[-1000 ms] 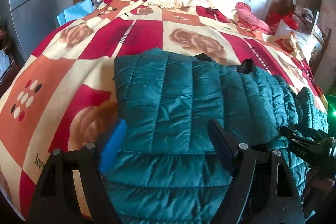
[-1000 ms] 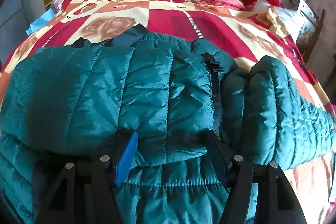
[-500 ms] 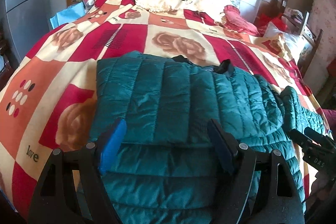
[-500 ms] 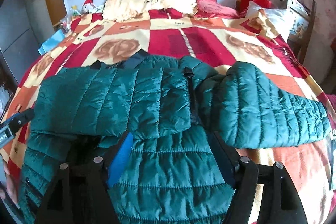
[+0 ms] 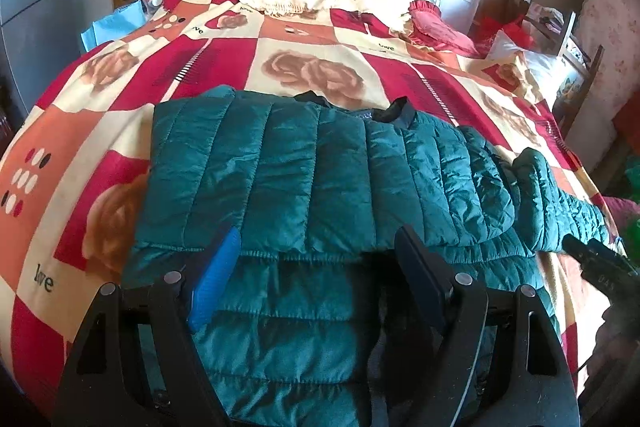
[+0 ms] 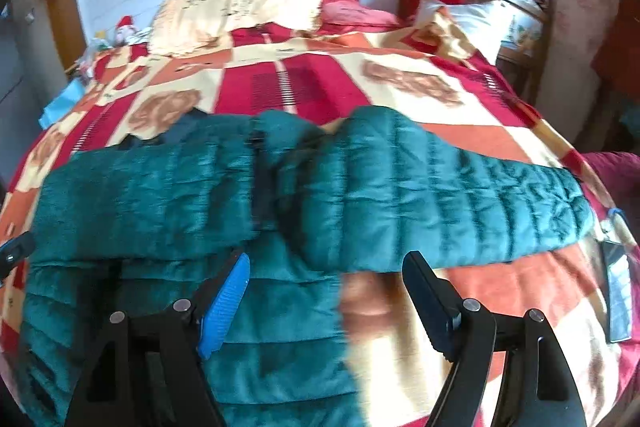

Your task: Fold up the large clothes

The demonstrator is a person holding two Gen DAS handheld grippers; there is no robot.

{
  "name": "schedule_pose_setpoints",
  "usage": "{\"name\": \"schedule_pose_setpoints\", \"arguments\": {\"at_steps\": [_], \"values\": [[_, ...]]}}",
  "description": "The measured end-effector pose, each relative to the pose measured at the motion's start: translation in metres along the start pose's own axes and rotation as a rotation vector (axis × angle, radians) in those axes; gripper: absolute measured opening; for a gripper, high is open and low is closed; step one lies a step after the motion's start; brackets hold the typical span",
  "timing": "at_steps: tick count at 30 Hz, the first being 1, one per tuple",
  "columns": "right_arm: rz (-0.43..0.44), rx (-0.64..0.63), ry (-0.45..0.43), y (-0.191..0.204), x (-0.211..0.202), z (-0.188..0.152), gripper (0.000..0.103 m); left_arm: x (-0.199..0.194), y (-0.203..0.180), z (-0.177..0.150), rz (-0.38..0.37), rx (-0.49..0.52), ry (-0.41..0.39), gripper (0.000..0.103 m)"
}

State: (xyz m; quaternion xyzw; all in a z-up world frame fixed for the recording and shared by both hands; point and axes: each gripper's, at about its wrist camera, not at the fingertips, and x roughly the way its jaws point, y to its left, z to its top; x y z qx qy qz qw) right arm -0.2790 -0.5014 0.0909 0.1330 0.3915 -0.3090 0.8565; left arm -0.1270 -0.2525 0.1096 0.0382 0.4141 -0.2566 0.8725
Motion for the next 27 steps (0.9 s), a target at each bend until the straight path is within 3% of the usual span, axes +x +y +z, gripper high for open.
{"name": "schedule_pose_setpoints", "arguments": {"at_steps": [17,27], "values": [[-0.162,0.138,0.037,-0.109,0.033,0.005,0.077,0.014,0.009,-0.007,0.009,-0.037,0.044,0.080],[-0.274,0.390,0.019,-0.214,0.047,0.017,0.077,0.022,0.027,-0.012,0.025,-0.073,0.073,0.080]]}}
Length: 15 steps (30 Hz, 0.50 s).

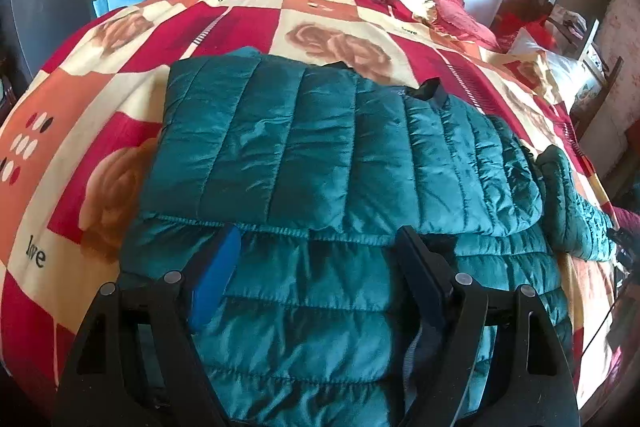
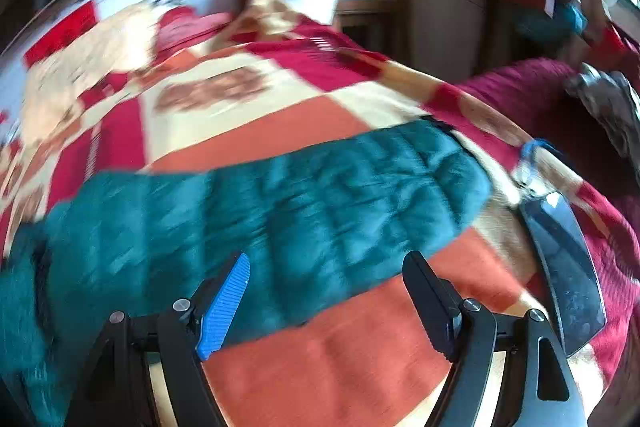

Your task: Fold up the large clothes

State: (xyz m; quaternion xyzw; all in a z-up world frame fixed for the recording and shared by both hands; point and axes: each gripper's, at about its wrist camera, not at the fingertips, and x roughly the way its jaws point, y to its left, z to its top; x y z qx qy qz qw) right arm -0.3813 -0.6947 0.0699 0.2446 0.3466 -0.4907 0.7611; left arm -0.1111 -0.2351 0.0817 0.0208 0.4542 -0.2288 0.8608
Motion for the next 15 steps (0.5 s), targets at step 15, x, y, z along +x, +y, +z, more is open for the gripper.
{"name": "schedule_pose_setpoints", "arguments": {"at_steps": [15], "values": [[-0.075,0.262,0.077,-0.090,0.074,0.031,0.077,0.010,0.010,0.004,0.022,-0.023,0.011,0.080]]}}
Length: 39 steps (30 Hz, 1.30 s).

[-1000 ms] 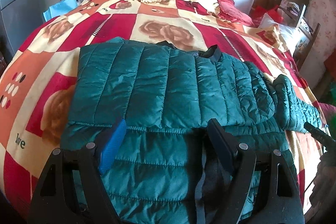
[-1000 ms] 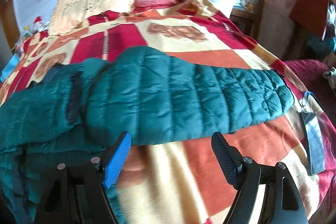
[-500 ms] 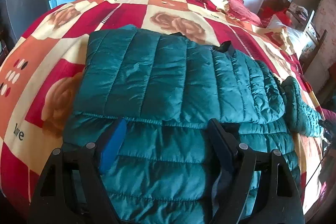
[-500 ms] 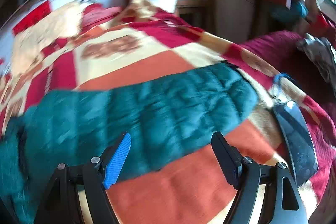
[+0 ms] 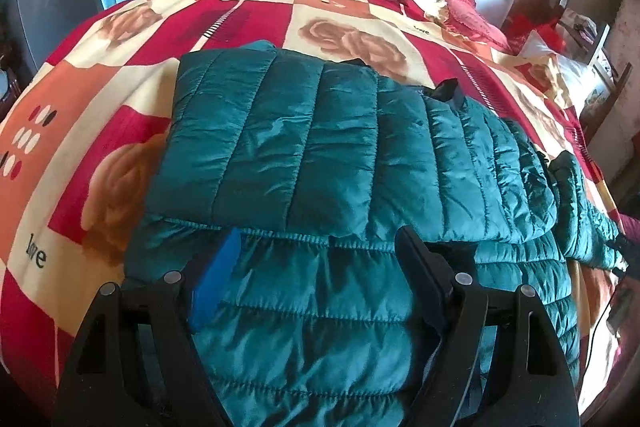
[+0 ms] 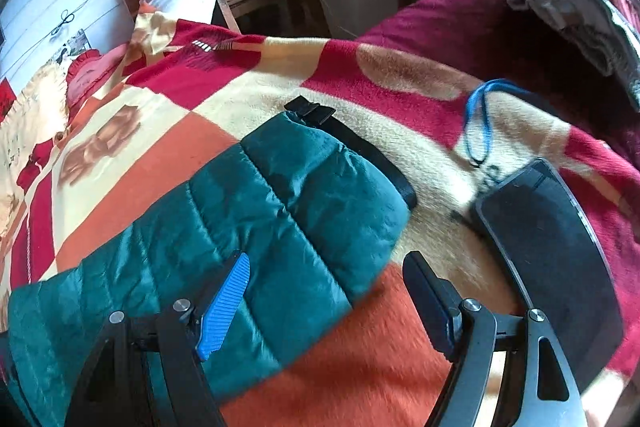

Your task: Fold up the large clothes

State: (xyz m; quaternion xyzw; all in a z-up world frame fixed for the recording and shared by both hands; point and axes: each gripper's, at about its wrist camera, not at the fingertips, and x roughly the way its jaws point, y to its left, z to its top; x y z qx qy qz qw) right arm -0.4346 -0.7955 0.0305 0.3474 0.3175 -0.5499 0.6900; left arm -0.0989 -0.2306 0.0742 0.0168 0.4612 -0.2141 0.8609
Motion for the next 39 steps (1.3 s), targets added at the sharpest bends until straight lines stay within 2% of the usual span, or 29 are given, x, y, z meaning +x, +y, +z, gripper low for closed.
{"name": "schedule_pose_setpoints", "arguments": {"at_steps": [3,4,5,6,7,10,13,16,19,23,29,33,39], "values": [[0.031,0.010,0.001,0.001,0.011,0.004,0.077,0.002,0.003,0.001,0.008,-0.007,0.006,0.080],[0.030,0.012,-0.005,0.001,0.014,0.005,0.071,0.003,0.004,0.002,0.008,-0.009,0.006,0.080],[0.028,0.007,-0.023,0.002,0.014,0.007,0.063,0.003,0.005,0.001,0.009,-0.011,0.004,0.080],[0.024,-0.001,-0.030,0.003,0.015,0.008,0.047,0.003,0.006,0.001,0.011,-0.011,0.002,0.080],[0.026,-0.015,-0.037,0.004,0.014,0.009,0.035,0.003,0.007,0.001,0.013,-0.012,0.001,0.080],[0.052,-0.047,-0.060,0.007,0.005,0.015,0.016,0.004,0.009,0.001,0.006,-0.016,0.004,0.080],[0.089,-0.112,-0.153,0.017,-0.032,0.020,0.013,0.000,0.008,0.001,-0.009,-0.015,-0.005,0.080],[0.165,-0.164,-0.220,0.032,-0.074,0.021,0.012,-0.006,0.006,0.000,-0.021,-0.003,-0.018,0.080],[0.259,-0.233,-0.272,0.057,-0.118,0.018,0.012,-0.014,0.006,0.001,-0.032,0.003,-0.030,0.080],[0.372,-0.346,-0.292,0.100,-0.166,0.001,0.012,-0.020,0.009,0.001,-0.028,0.009,-0.040,0.080],[0.515,-0.526,-0.251,0.172,-0.210,-0.053,0.012,-0.028,0.020,0.002,-0.029,0.004,-0.047,0.080],[0.574,-0.654,-0.214,0.220,-0.229,-0.099,0.012,-0.033,0.030,0.003,-0.028,-0.007,-0.058,0.080],[0.688,-0.750,-0.147,0.274,-0.245,-0.156,0.012,-0.037,0.043,0.003,-0.027,-0.024,-0.064,0.080]]}}
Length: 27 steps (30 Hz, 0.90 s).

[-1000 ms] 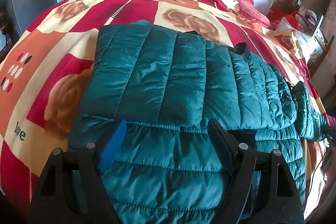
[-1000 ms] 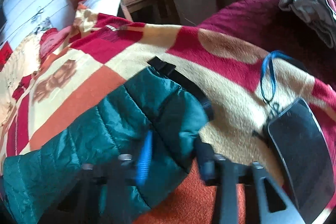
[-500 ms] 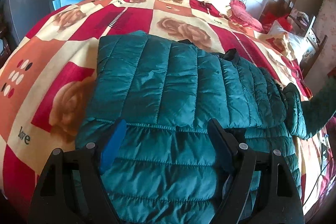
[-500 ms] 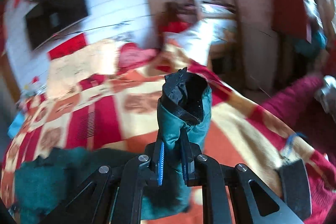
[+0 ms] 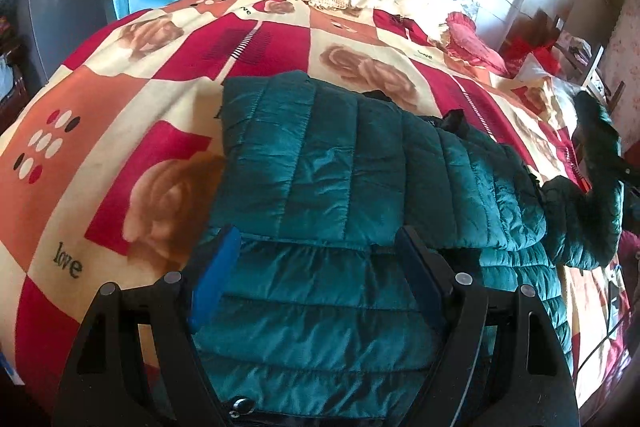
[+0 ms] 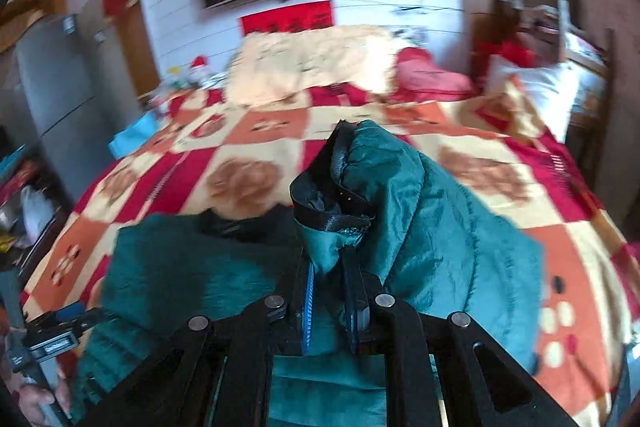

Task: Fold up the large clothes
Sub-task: 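Fold the held sleeve and side panel across the jacket toward the left gripper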

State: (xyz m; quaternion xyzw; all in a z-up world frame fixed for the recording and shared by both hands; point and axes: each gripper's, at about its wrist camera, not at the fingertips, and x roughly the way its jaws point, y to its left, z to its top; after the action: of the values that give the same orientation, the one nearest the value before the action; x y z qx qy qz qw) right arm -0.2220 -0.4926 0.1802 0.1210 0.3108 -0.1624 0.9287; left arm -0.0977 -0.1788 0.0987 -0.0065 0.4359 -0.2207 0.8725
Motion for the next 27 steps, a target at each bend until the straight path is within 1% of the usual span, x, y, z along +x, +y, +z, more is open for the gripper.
{"name": "schedule_pose_setpoints", "arguments": {"at_steps": [3,4,6,14,19,20,21,22,23,24,26,27], "values": [[0.087,-0.009,0.036,0.034,0.019,-0.004,0.012,0.000,0.007,0.000,0.001,-0.012,0.001,0.080],[0.103,-0.012,0.047,0.041,0.024,-0.003,0.012,0.000,0.009,0.001,0.000,-0.017,0.000,0.080],[0.144,-0.030,0.080,0.067,0.039,-0.011,0.012,0.000,0.013,0.001,-0.001,-0.030,0.000,0.080],[0.286,-0.090,0.176,0.151,0.092,-0.040,0.012,0.006,0.028,0.002,-0.003,-0.062,0.010,0.080],[0.354,-0.100,0.226,0.188,0.123,-0.058,0.012,0.008,0.035,0.004,-0.016,-0.089,0.011,0.080],[0.358,-0.106,0.252,0.195,0.132,-0.062,0.013,0.007,0.036,0.005,-0.024,-0.094,0.010,0.080],[0.359,-0.106,0.277,0.199,0.139,-0.064,0.019,0.007,0.037,0.005,-0.035,-0.101,0.010,0.080],[0.377,-0.092,0.309,0.201,0.145,-0.066,0.041,0.006,0.037,0.006,-0.046,-0.107,0.010,0.080],[0.416,-0.064,0.320,0.199,0.147,-0.067,0.051,0.004,0.038,0.006,-0.066,-0.118,0.004,0.080],[0.450,-0.036,0.316,0.197,0.144,-0.067,0.058,0.003,0.038,0.007,-0.077,-0.127,-0.004,0.080],[0.461,-0.034,0.300,0.191,0.134,-0.061,0.059,0.002,0.036,0.009,-0.093,-0.133,-0.008,0.080],[0.453,-0.041,0.287,0.187,0.126,-0.059,0.059,0.001,0.035,0.009,-0.103,-0.134,-0.006,0.080]]}}
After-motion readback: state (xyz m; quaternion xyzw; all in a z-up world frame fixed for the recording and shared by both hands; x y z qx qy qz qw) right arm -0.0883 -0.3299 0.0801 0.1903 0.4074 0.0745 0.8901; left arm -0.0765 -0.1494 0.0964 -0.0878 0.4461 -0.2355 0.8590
